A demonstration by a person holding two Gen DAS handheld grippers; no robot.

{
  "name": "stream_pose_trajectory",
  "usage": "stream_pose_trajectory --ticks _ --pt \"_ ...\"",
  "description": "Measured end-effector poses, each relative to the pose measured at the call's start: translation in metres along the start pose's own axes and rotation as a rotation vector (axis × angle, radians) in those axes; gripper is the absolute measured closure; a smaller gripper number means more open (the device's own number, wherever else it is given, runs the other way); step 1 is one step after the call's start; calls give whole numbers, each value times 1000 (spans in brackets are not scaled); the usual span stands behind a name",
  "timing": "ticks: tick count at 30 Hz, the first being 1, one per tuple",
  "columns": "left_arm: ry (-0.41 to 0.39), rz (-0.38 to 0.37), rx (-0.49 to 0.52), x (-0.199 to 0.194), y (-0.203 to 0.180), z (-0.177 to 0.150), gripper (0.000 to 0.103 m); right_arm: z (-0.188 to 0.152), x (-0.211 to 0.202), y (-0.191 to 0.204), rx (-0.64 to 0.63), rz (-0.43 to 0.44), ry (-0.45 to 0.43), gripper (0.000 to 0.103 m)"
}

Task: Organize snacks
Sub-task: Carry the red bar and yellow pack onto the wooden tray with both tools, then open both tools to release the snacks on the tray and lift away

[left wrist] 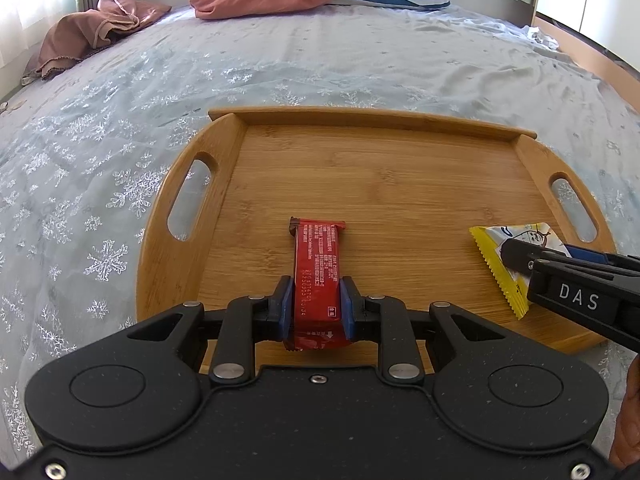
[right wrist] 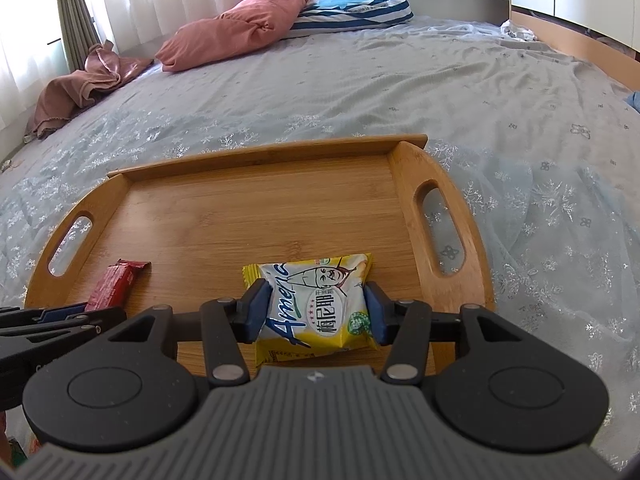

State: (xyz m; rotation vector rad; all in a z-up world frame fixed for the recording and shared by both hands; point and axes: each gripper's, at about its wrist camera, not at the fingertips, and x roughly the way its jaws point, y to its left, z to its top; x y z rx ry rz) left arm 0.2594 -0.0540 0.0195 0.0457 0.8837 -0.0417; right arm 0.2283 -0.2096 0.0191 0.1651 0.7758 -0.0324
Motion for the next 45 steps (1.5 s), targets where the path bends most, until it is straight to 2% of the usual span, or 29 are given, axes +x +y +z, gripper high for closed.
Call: stream_pose_trajectory --ticks 12,14,16,20,22,31,40,45 --pt "6 -2 8 0 -1 2 80 0 2 1 -3 10 15 43" --pt "7 -4 5 0 0 2 77 0 1 2 -8 11 17 38" --pt "8 -4 5 -2 0 2 69 0 0 3 -11 8 18 32" --pt "-19 -6 25 -11 1 0 61 0 -7 5 -25 -3 15 30" --pt "-34 -13 29 -18 1 0 53 0 -12 6 -33 -10 15 28" --pt "-73 -39 48 -56 6 -12 37 -4 -43 8 -62 -9 28 19" --pt "-92 -71 105 -99 7 -44 26 -18 -80 12 -96 16 47 15" --pt "-87 -84 118 -117 8 -61 25 -27 -100 13 -114 25 49 13"
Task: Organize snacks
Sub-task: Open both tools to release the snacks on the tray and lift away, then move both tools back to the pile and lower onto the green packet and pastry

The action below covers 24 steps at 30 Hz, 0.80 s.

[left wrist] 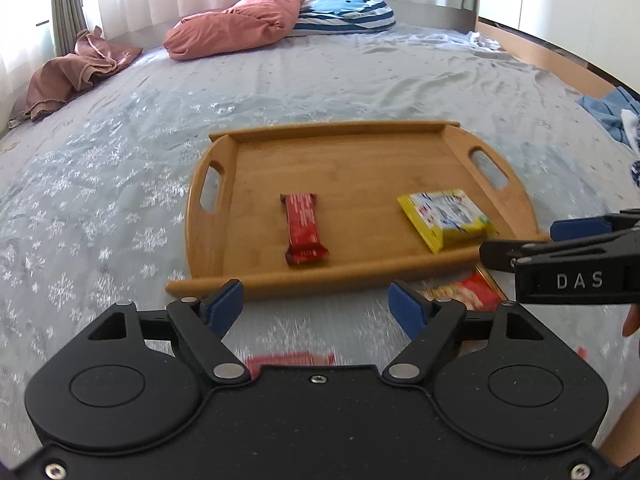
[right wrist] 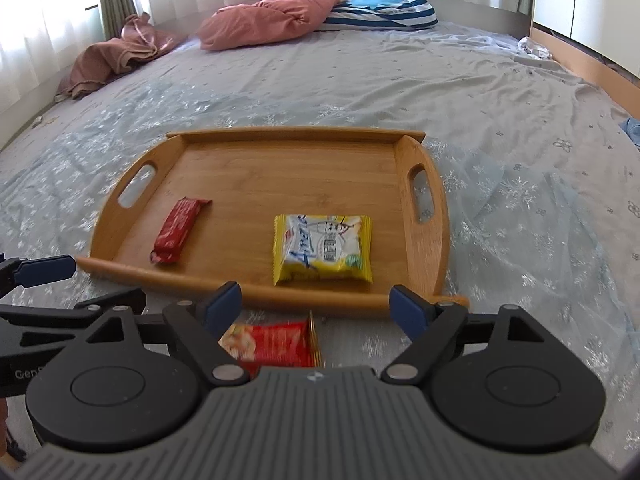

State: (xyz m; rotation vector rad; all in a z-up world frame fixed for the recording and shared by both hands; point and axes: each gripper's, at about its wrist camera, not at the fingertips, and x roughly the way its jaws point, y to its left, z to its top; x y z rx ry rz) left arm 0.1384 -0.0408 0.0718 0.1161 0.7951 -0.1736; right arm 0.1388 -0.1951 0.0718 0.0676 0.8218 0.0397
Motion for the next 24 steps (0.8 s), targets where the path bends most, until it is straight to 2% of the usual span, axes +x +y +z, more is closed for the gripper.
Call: stream_pose_trajectory --ticks 12,15,18,24 --pt "14 -15 -37 -32 9 -35 23 -23 -28 -3 -11 22 -2 11" --pt "2 -22 -58 -40 15 -45 22 -31 -33 -7 -8 30 -11 10" --pt "-23 -39 -64 -46 19 -54 15 -41 -37 -16 17 53 -42 9" --pt "-50 -24 -95 -53 32 -70 15 -63 -39 -41 77 102 -67 8"
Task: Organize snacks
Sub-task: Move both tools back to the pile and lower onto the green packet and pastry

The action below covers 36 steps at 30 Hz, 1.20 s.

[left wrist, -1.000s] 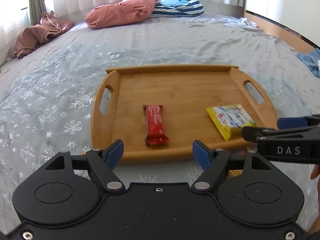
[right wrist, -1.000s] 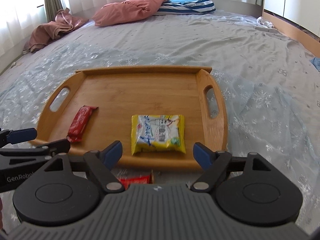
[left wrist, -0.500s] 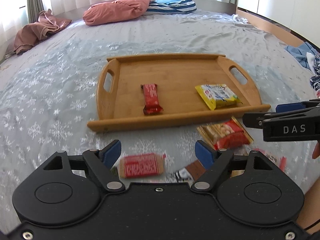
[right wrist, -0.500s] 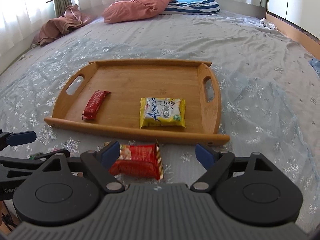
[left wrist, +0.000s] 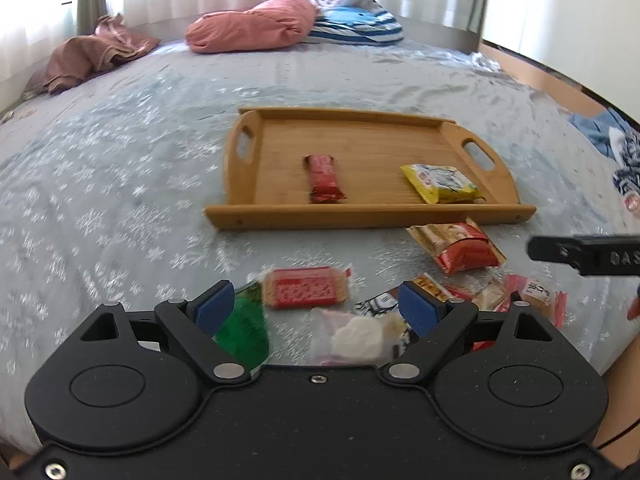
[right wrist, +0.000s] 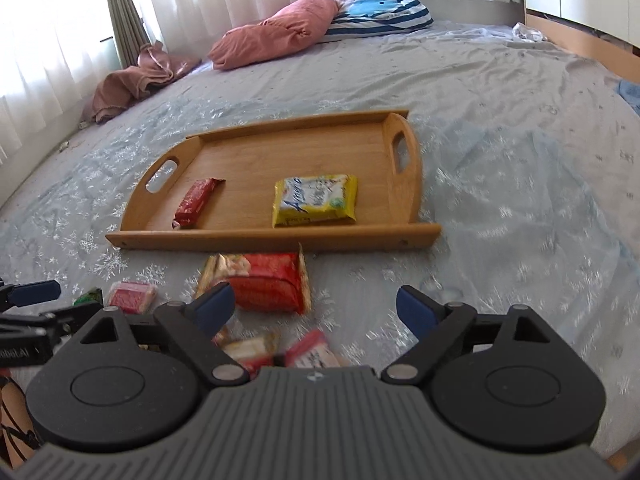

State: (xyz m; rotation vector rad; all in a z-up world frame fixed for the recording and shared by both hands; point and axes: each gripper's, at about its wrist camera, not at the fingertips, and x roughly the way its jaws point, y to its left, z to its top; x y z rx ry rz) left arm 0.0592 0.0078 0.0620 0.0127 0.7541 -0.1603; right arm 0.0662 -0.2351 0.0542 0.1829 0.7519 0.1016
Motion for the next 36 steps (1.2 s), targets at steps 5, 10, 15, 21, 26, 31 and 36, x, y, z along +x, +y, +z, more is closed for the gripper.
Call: stream_pose_trajectory --ticks 5,10,15,21,26,31,36 --pt "-17 11 -51 -2 13 -13 14 -16 -4 -14 8 2 -11 6" --pt "-11 32 -54 1 18 -26 14 -32 -6 -22 -8 -8 -15 6" --pt "-1 54 -55 3 20 -41 14 -45 -7 -19 -91 -99 -41 6" --pt "7 65 -39 4 18 -53 14 -58 -10 -8 -219 -143 -73 6" --pt "-16 132 -48 9 21 -54 14 -60 -6 -3 -246 -139 -64 6" --pt "-28 177 -99 15 31 -46 30 -64 0 2 -267 -123 -58 8" --pt "-15 175 -168 26 41 -42 41 -65 4 8 -281 -111 -69 12"
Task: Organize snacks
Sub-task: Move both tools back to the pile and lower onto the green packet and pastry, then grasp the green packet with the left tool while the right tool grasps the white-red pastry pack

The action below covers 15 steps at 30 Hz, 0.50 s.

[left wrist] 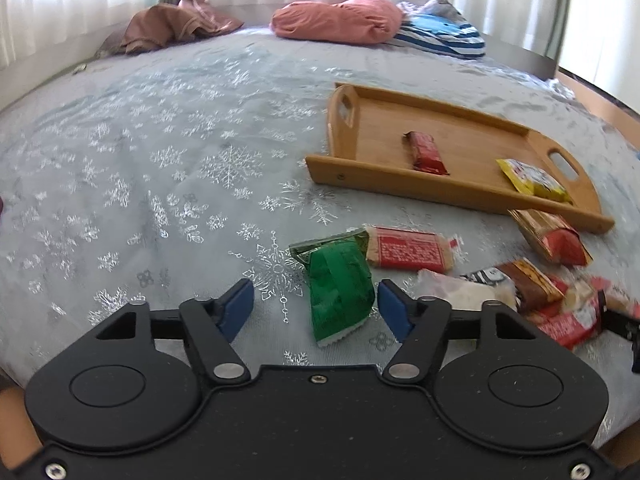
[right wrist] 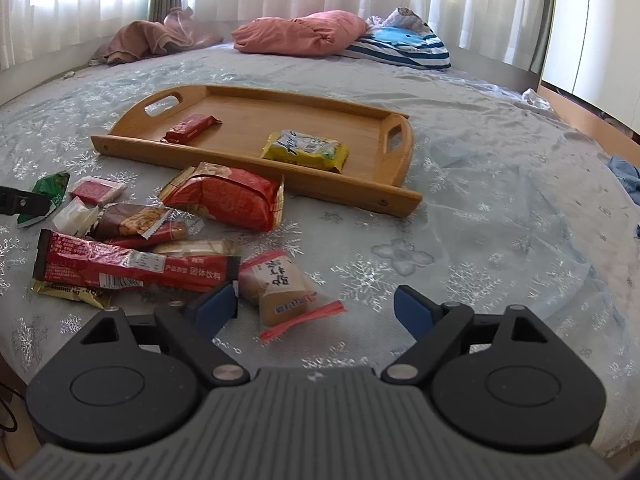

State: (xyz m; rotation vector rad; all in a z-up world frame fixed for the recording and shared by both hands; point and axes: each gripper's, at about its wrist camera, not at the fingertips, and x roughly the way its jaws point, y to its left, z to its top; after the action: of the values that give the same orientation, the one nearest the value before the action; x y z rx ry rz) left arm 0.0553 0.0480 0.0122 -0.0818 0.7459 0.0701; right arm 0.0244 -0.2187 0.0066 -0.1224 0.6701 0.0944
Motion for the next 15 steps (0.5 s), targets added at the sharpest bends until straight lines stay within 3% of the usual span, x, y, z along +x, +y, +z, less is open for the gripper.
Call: stream_pose_trajectory --ticks 5,10,13,15 --pt "-6 4 -13 6 -2 0 46 3 1 8 -31 0 -33 19" --pt "-10 -19 -4 9 -7 0 66 2 0 13 -25 23 -40 30" --pt "-11 -21 14 7 -11 0 71 0 -2 16 -23 28 -45 41" --pt "-13 -21 28 6 -13 -1 71 -1 -3 18 -30 22 -47 54"
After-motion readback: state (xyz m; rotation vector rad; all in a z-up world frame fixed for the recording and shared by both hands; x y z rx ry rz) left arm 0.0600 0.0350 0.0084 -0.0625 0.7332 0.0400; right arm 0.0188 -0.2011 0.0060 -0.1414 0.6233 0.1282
